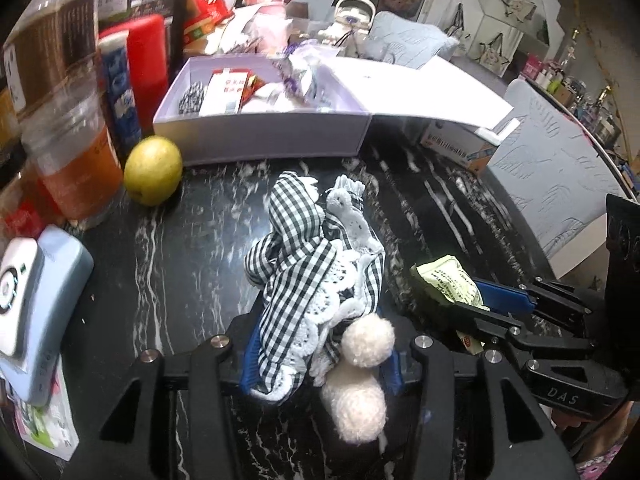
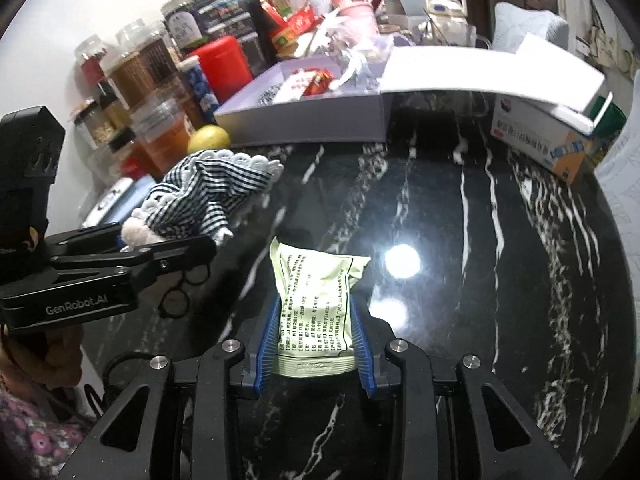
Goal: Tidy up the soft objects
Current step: 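Lift and carry the checkered cloth and green sachet over the white box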
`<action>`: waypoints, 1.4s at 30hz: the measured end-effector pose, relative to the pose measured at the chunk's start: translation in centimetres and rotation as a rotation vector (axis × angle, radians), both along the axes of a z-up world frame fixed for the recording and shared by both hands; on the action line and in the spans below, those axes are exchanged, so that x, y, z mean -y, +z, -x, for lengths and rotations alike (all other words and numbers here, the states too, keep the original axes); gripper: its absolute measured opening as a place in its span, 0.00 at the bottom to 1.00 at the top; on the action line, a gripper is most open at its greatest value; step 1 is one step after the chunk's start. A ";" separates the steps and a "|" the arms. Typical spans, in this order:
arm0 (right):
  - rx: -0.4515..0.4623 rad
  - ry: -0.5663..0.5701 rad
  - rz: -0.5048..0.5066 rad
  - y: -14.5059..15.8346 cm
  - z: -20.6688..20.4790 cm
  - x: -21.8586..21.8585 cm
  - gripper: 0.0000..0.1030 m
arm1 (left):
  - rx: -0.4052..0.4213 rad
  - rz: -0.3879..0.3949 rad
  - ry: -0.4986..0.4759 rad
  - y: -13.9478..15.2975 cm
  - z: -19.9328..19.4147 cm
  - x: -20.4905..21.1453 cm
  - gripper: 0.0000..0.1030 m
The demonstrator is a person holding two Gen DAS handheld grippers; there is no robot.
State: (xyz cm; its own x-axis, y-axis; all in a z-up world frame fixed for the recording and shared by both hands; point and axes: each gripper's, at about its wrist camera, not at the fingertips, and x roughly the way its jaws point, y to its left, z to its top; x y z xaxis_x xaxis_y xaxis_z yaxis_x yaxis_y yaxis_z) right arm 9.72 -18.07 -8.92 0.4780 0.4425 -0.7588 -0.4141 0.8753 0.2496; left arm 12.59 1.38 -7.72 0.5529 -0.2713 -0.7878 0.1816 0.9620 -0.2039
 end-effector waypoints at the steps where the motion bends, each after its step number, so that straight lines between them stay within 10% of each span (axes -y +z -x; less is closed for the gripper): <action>1: 0.008 0.002 -0.006 0.4 0.0 0.0 0.33 | 0.012 -0.001 -0.005 0.4 -0.1 0.0 0.46; 42: 0.497 0.093 -0.058 17.2 -12.4 -2.0 0.33 | 0.500 -0.022 0.010 15.9 -12.4 -1.2 0.46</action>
State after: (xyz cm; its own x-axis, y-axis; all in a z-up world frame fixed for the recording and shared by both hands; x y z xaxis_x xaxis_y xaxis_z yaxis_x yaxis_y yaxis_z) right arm 22.16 -16.06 8.25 0.7312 0.5353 -0.4229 -0.5710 0.8194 0.0499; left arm 24.96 2.56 8.17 0.8670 -0.2504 -0.4309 0.2425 0.9673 -0.0741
